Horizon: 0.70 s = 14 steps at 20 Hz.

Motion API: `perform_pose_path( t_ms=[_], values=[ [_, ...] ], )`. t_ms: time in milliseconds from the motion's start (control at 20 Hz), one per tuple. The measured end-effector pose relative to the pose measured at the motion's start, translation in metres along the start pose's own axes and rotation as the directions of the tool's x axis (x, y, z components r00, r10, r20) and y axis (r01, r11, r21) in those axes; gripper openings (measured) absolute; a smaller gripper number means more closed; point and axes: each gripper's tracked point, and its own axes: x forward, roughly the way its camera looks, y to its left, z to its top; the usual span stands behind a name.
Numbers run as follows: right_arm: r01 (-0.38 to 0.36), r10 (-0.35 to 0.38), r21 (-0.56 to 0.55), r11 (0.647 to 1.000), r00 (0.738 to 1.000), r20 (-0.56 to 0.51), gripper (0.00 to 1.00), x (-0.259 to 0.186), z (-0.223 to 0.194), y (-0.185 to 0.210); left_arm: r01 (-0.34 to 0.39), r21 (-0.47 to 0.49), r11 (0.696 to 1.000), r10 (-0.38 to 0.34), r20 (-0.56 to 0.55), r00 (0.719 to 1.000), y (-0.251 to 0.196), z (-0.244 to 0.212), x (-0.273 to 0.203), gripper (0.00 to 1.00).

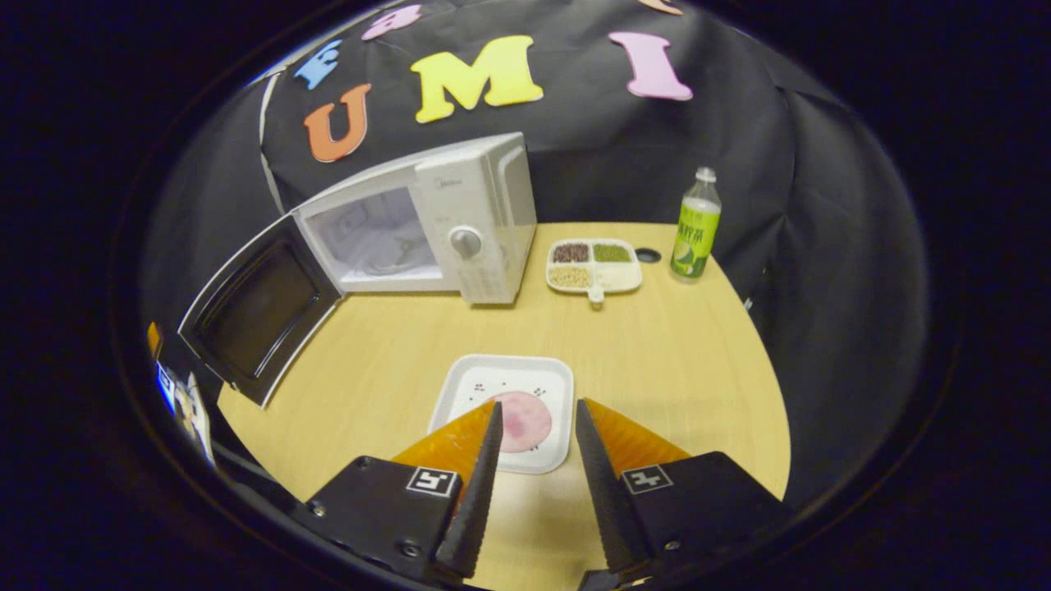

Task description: Open the microwave oven with the left hand, put the food in, and close the microwave oven.

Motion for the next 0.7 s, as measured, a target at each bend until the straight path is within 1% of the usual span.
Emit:
perform_pose_path(
  t_ms=[50, 100, 150, 200, 250, 350, 450, 550, 600, 650, 700],
  values=[
    [-0.009, 0.010, 0.018, 1.000, 0.999, -0.042, 0.58, 0.014, -0.005, -0.005, -0.001, -0.012, 1.000, 0.001, 0.012, 1.000, -0.009, 0.007, 0.001, 0.94],
    [-0.017, 0.019, 0.023, 1.000, 0.997, -0.079, 0.42, 0.025, -0.009, -0.010, -0.004, -0.019, 1.000, 0.004, 0.021, 1.000, -0.015, 0.011, 0.003, 0.94],
    [-0.030, 0.033, 0.028, 0.999, 0.994, -0.108, 0.52, 0.035, -0.014, -0.012, -0.010, -0.028, 1.000, 0.011, 0.032, 0.999, -0.022, 0.018, 0.004, 0.93],
    [-0.031, 0.035, 0.031, 0.999, 0.990, -0.138, 0.39, 0.045, -0.019, -0.018, -0.018, -0.036, 0.999, 0.020, 0.039, 0.999, -0.027, 0.025, 0.006, 0.78],
    [-0.040, 0.044, 0.029, 0.999, 0.985, -0.165, 0.39, 0.054, -0.023, -0.021, -0.028, -0.040, 0.999, 0.030, 0.045, 0.999, -0.032, 0.029, 0.007, 0.91],
    [-0.068, 0.078, 0.051, 0.996, 0.973, -0.219, 0.39, 0.069, -0.031, -0.022, -0.061, -0.045, 0.997, 0.064, 0.066, 0.996, -0.039, 0.040, 0.008, 0.91],
    [-0.086, 0.107, 0.088, 0.992, 0.959, -0.262, 0.36, 0.078, -0.035, -0.021, -0.086, -0.036, 0.996, 0.089, 0.082, 0.993, -0.049, 0.049, 0.009, 0.91],
    [-0.107, 0.136, 0.111, 0.988, 0.944, -0.300, 0.30, 0.083, -0.039, -0.021, -0.129, -0.010, 0.992, 0.129, 0.081, 0.988, -0.053, 0.052, 0.009, 0.91],
    [-0.117, 0.151, 0.124, 0.985, 0.936, -0.319, 0.20, 0.085, -0.039, -0.021, -0.143, 0.005, 0.990, 0.142, 0.079, 0.987, -0.057, 0.053, 0.008, 0.92],
    [-0.118, 0.158, 0.137, 0.984, 0.928, -0.337, 0.28, 0.085, -0.043, -0.022, -0.154, 0.018, 0.988, 0.153, 0.068, 0.986, -0.061, 0.052, 0.008, 0.92],
    [-0.105, 0.148, 0.143, 0.984, 0.930, -0.335, 0.19, 0.087, -0.042, -0.026, -0.172, 0.026, 0.985, 0.170, 0.063, 0.983, -0.064, 0.052, 0.007, 0.92]
  ],
)
